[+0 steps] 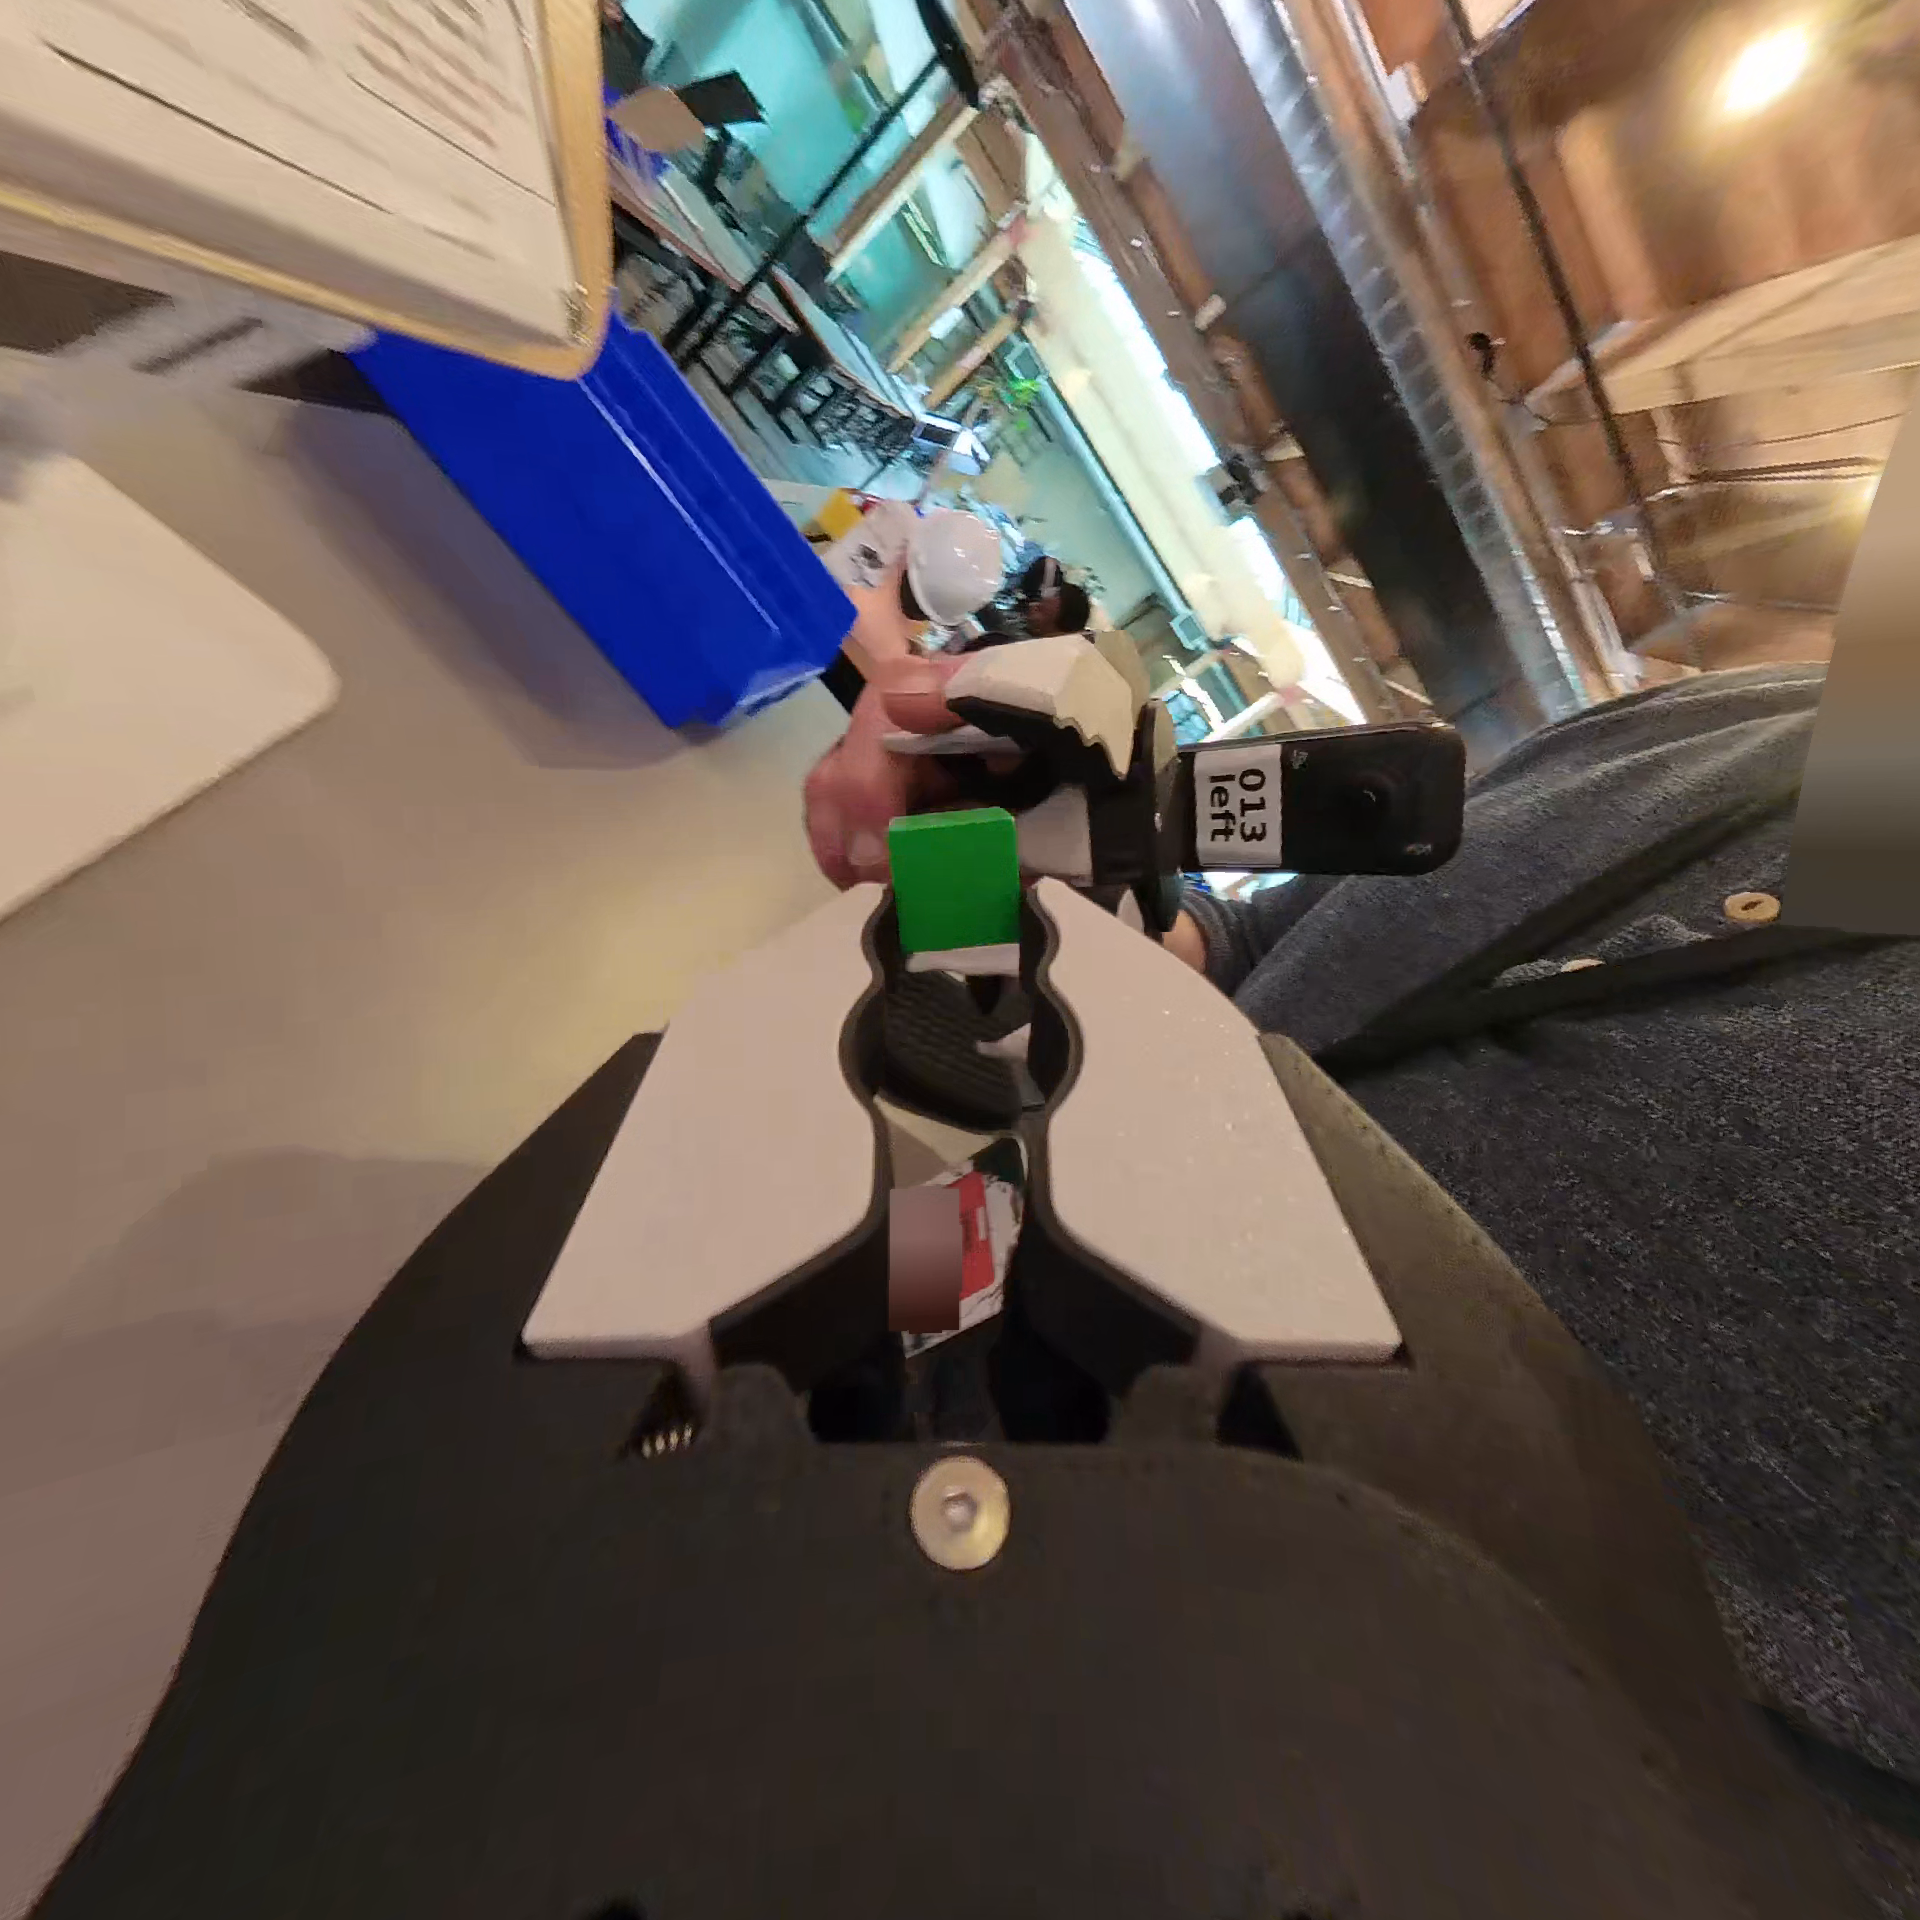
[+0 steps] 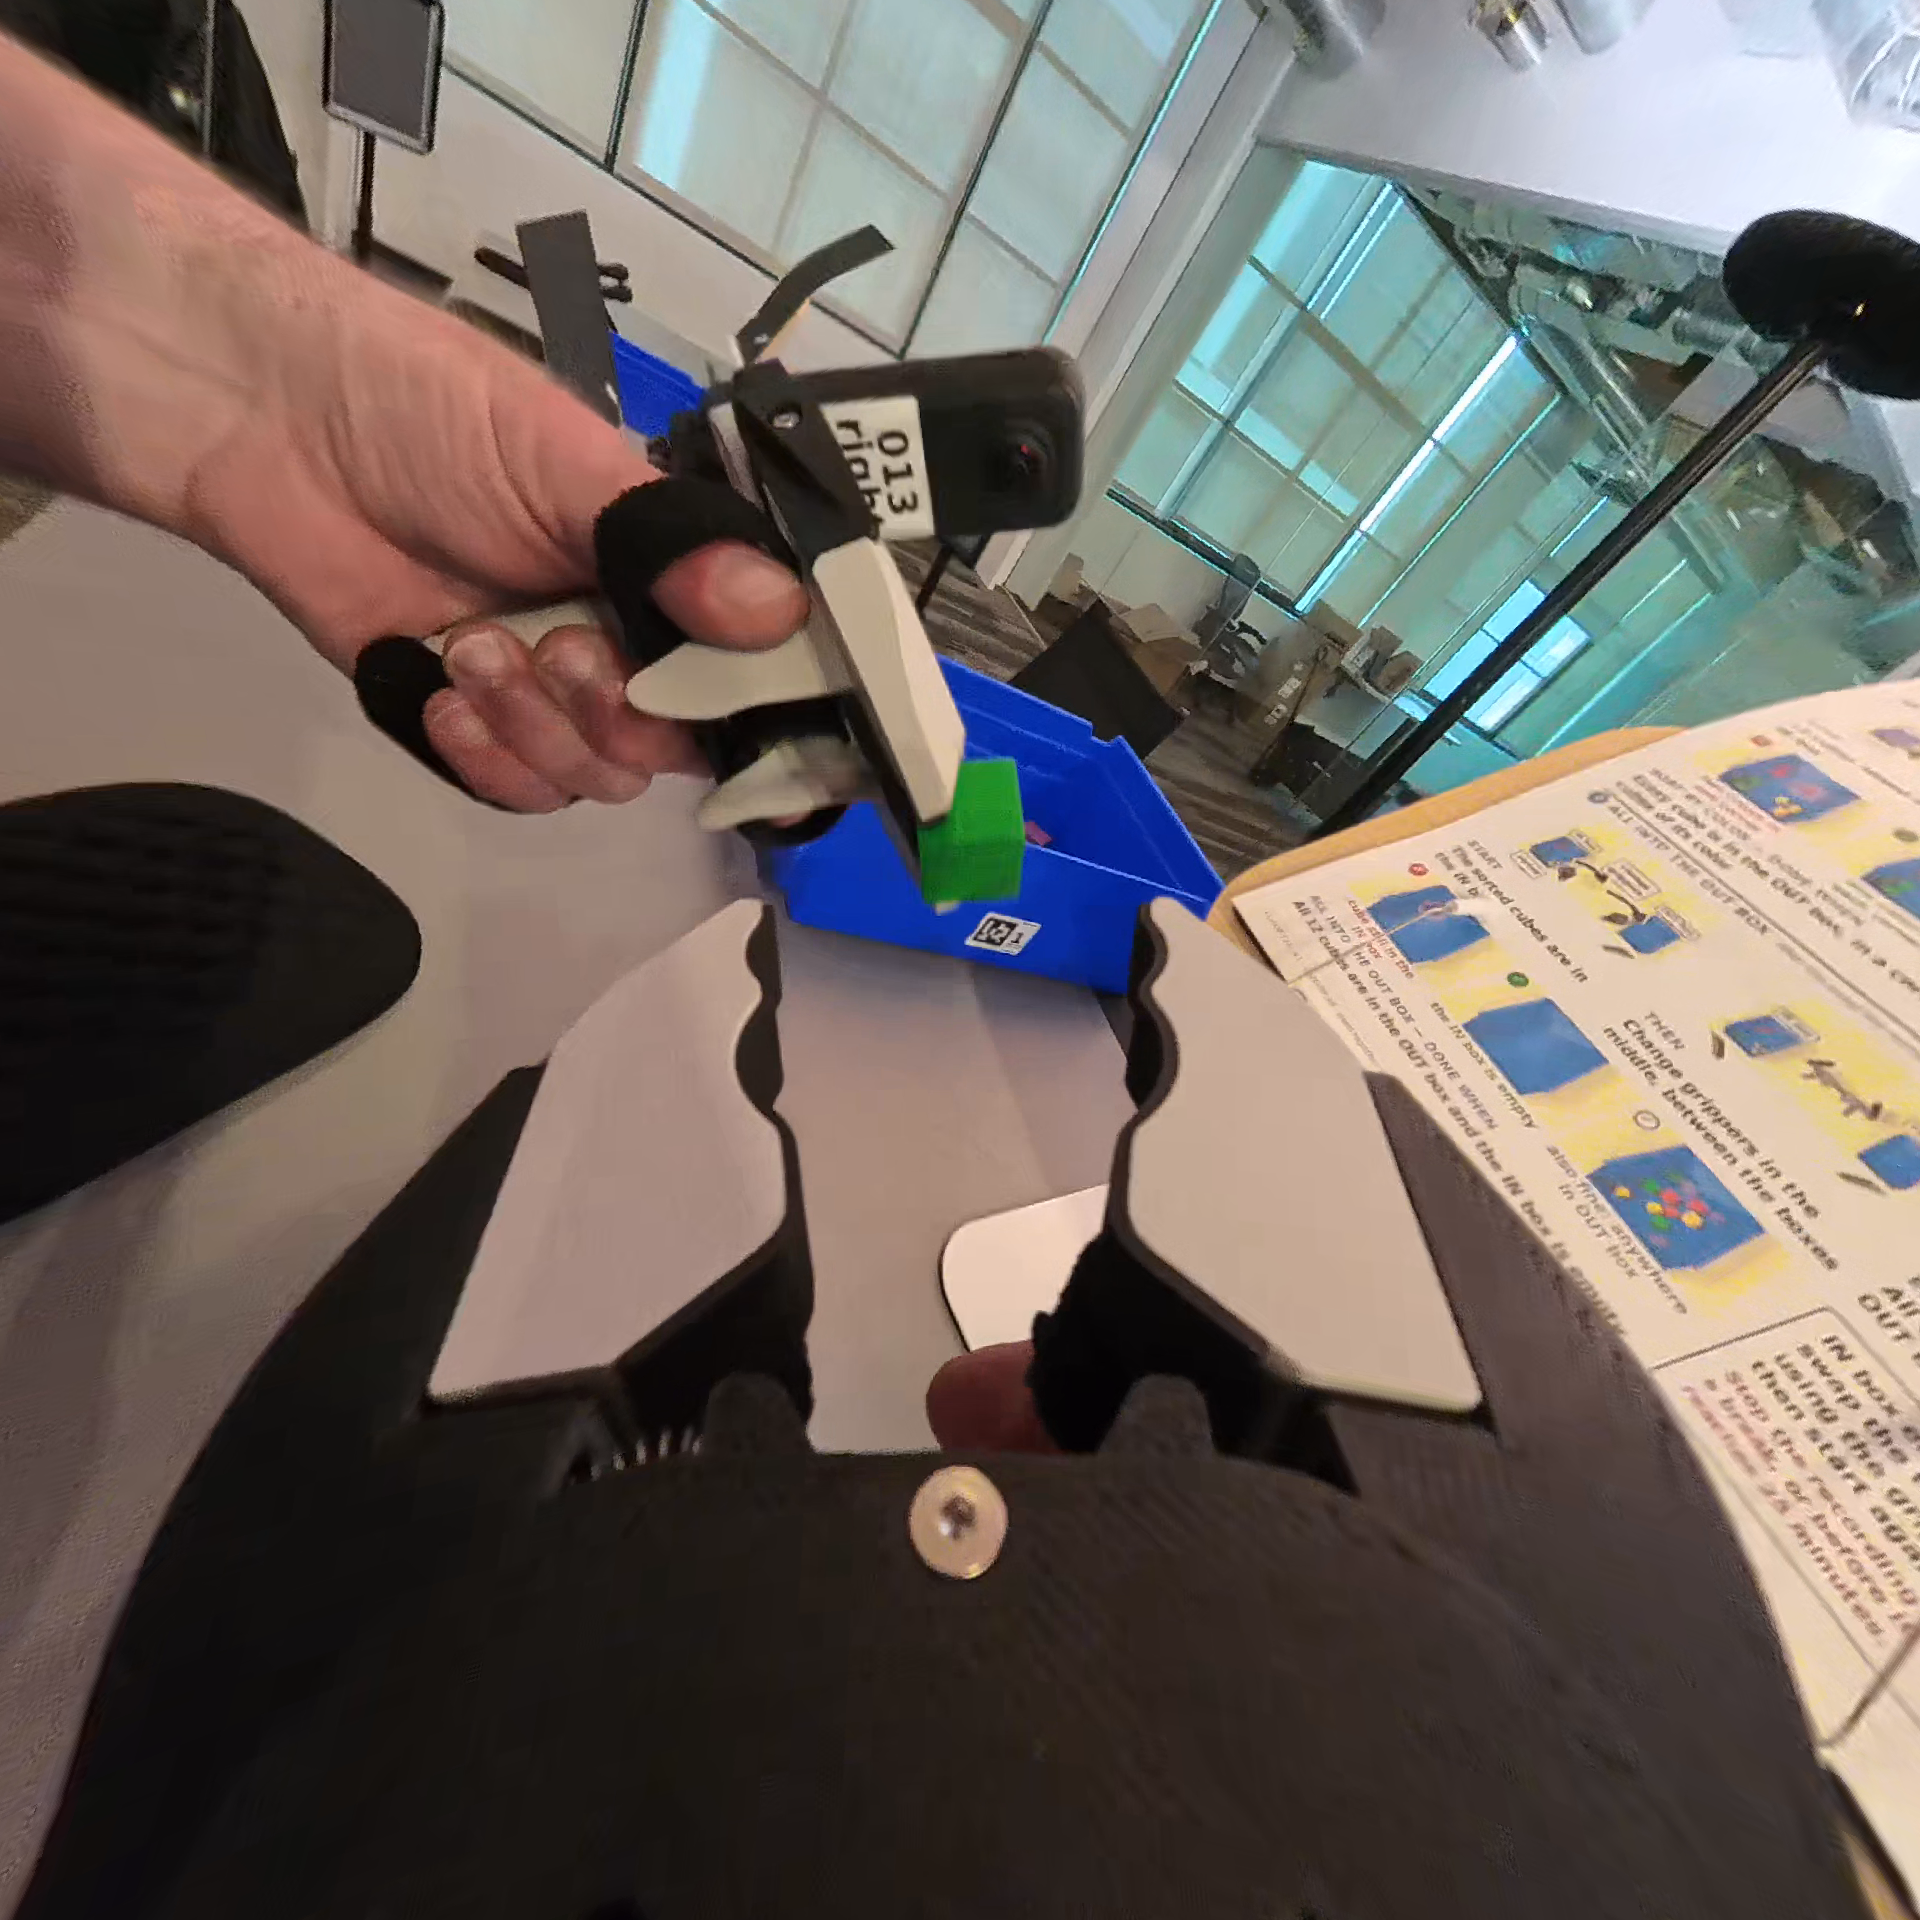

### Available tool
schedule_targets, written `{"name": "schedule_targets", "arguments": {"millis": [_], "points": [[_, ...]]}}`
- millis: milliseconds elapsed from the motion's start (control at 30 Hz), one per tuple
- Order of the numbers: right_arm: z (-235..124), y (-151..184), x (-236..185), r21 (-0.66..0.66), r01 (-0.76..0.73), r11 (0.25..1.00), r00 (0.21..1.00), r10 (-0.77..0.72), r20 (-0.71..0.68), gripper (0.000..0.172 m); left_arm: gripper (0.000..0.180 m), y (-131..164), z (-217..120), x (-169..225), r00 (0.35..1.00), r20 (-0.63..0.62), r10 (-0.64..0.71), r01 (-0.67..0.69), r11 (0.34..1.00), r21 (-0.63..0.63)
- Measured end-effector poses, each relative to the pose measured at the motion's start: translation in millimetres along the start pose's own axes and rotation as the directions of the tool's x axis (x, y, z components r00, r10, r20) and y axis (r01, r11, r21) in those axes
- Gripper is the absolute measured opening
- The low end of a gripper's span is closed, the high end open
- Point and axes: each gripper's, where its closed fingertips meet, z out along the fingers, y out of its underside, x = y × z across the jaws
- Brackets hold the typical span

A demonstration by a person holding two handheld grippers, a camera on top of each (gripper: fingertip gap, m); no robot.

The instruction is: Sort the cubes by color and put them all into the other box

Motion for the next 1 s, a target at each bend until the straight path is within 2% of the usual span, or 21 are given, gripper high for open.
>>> {"name": "schedule_targets", "arguments": {"millis": [33,167,233,267,467,533,600,700,800,900,967,1000], "points": [[0,1,-1,-0.007,0.022,1.000,1.000,-0.022,0.001,0.063,0.023,4,8,3,0.999,-0.031,-0.011,0.011,1.000,-0.006],[-7,8,-1,-0.027,0.019,0.999,1.000,-0.019,-0.006,0.053,0.022,17,33,10,0.991,-0.120,-0.061,0.056,0.998,-0.042],[-12,13,-2,-0.045,0.033,0.998,0.999,-0.034,-0.008,0.040,0.022,22,42,11,0.987,-0.142,-0.078,0.069,0.996,-0.062],[-14,15,-4,-0.050,0.046,0.998,0.999,-0.047,-0.011,0.026,0.022,22,45,11,0.985,-0.154,-0.084,0.075,0.995,-0.061],[-32,22,1,-0.059,-0.038,0.998,0.997,0.033,-0.072,0.024,0.022,23,63,12,0.976,-0.199,-0.083,0.070,0.995,-0.074],[-43,23,10,-0.044,-0.076,0.996,0.992,0.071,-0.109,0.023,0.022,15,66,12,0.971,-0.225,-0.081,0.077,0.997,-0.027],[-60,32,27,-0.063,-0.124,0.990,0.982,0.113,-0.154,0.023,0.004,2,58,15,0.956,-0.285,-0.070,0.091,0.994,0.060],[-105,62,81,-0.158,-0.141,0.977,0.942,0.083,-0.327,0.023,0.000,-6,45,8,0.959,-0.279,-0.040,0.079,0.988,0.132],[-175,115,150,-0.287,-0.217,0.933,0.843,0.032,-0.536,0.023,0.000,0,34,-7,0.979,-0.199,-0.033,0.059,0.990,0.130],[-258,181,207,-0.409,-0.394,0.823,0.709,-0.011,-0.705,0.023,0.001,5,23,-20,0.992,-0.124,-0.037,0.056,0.986,0.158],[-305,209,234,-0.421,-0.469,0.776,0.618,-0.052,-0.784,0.023,0.000,11,17,-29,0.997,-0.066,-0.033,0.043,0.987,0.157],[-321,227,240,-0.434,-0.526,0.732,0.602,-0.040,-0.797,0.023,0.000,14,14,-34,0.999,-0.034,-0.030,0.035,0.987,0.157]]}}
